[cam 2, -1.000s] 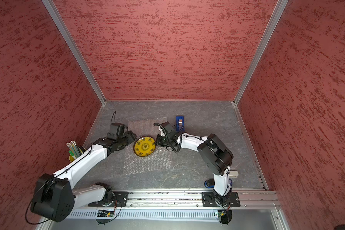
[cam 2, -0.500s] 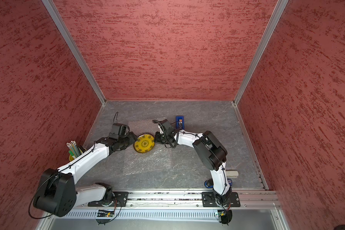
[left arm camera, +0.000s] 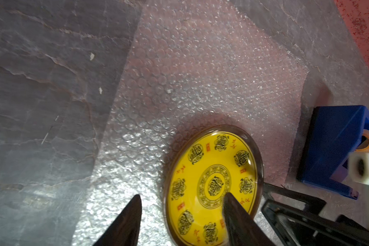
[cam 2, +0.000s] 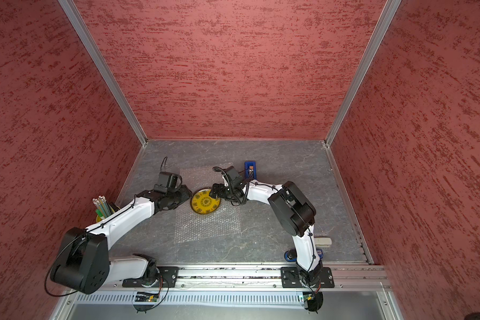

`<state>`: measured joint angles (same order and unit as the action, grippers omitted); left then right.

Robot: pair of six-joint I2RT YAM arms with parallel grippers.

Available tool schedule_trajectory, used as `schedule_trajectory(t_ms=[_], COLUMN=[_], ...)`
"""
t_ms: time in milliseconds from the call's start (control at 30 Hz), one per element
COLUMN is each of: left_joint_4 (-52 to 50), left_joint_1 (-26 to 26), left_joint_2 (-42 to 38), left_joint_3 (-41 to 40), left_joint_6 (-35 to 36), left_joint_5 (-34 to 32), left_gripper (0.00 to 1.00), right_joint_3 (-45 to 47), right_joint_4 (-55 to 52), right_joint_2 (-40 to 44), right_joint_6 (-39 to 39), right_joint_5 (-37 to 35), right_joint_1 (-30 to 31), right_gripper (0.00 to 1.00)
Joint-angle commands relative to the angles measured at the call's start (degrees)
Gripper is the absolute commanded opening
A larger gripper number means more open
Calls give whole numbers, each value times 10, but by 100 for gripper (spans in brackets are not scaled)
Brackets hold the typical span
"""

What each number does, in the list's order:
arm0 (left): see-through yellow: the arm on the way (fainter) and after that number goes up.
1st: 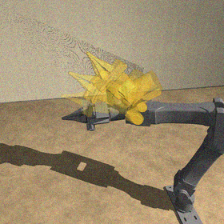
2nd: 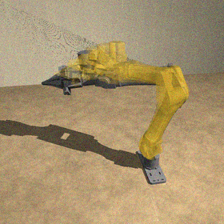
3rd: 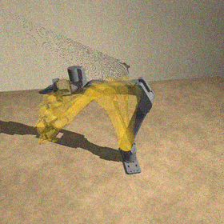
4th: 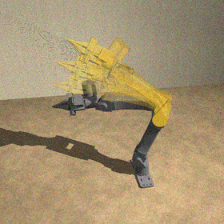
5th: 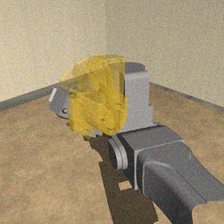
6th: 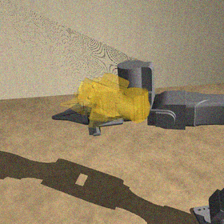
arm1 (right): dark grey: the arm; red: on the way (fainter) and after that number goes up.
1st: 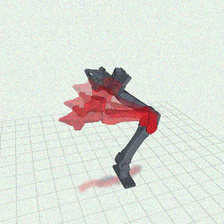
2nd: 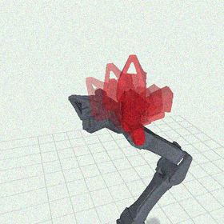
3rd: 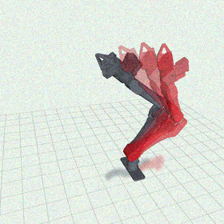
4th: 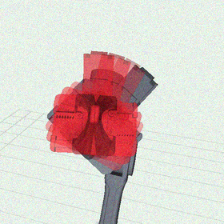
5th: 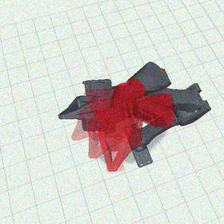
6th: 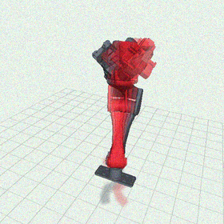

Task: Wrap dinner plates in bubble wrap
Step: Place the plate on the bubble wrap, then wrap the plate in the bubble wrap.

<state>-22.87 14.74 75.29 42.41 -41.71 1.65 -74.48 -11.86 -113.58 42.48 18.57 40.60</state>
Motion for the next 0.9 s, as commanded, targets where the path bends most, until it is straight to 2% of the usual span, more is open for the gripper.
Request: schedule_trajectory(t_ms=[0, 67, 200, 233, 300, 333, 400, 433, 600, 833, 867], left_joint_4=[11, 13, 25, 25, 25, 26, 30, 30, 27, 24, 24], left_joint_1=[-3, -5, -9, -9, -11, -11, -12, -12, -13, -19, -20], left_joint_2=[6, 8, 24, 31, 44, 48, 54, 58, 69, 88, 88], left_joint_3=[8, 13, 22, 27, 37, 39, 45, 49, 61, 66, 68], left_joint_6=[0, 3, 10, 12, 12, 13, 12, 11, 19, 27, 26], left_joint_5=[8, 11, 18, 19, 25, 25, 26, 28, 37, 39, 40], left_gripper=[62, 62, 62, 61, 61, 61, 61, 61, 60, 60, 60], right_joint_3=[21, 65, 193, 219, 271, 290, 314, 321, 347, 372, 372], right_joint_4=[-58, -76, -77, -73, -53, -38, -8, 3, 46, 45, 35], right_joint_2=[75, 123, 234, 255, 292, 300, 300, 297, 259, 256, 261], right_joint_6=[-23, -29, -9, 1, 27, 37, 56, 62, 92, 112, 114], right_joint_5=[-47, -71, -116, -117, -105, -93, -71, -63, -21, -27, -36], right_joint_1=[7, 17, 35, 37, 38, 38, 42, 44, 45, 45, 45], right_gripper=[97, 90, 58, 55, 57, 55, 41, 38, 29, 26, 30])
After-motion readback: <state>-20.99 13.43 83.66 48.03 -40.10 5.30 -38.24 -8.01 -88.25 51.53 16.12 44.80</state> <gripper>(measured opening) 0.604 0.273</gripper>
